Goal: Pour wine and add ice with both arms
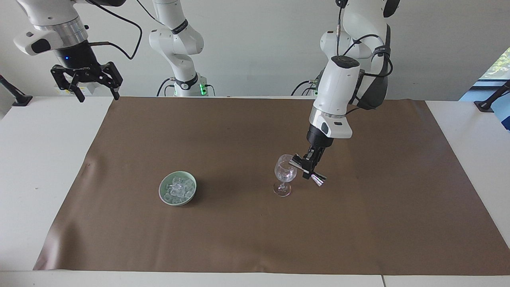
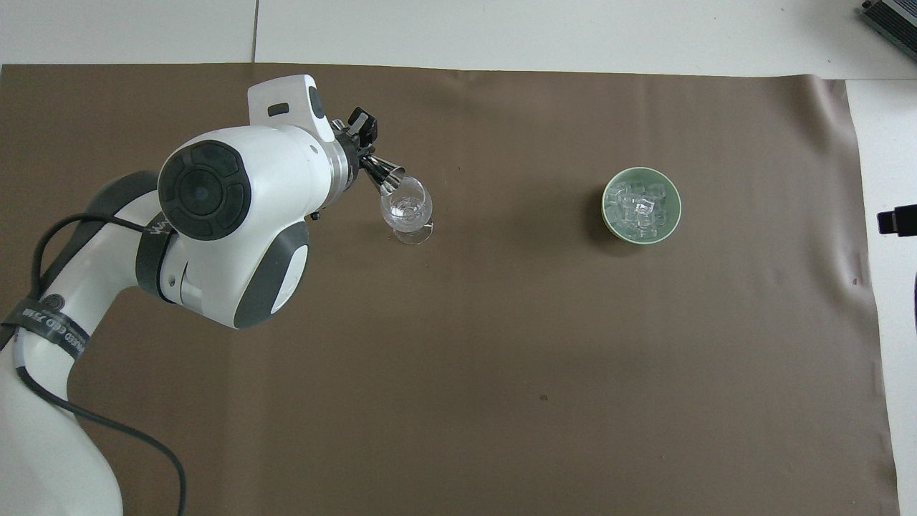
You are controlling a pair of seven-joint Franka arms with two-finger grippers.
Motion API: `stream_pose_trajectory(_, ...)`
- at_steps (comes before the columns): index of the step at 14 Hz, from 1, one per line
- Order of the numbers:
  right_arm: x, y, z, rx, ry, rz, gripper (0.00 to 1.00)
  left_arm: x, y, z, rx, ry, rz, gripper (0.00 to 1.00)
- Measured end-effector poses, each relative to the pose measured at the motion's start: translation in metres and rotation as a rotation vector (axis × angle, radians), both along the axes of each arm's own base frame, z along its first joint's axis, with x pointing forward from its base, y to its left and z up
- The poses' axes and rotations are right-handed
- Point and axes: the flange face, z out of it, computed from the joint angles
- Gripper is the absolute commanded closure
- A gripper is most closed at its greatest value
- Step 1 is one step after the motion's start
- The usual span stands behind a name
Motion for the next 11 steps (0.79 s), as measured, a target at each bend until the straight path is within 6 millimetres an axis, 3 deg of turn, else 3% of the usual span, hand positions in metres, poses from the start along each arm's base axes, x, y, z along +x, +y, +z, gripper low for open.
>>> stream_pose_trajectory(11,0.0,0.01,-0.001,0.007,0.015,0.018,0.0,-0.001,-0.002,0.0,0.049,-0.029,-0.029,1.0)
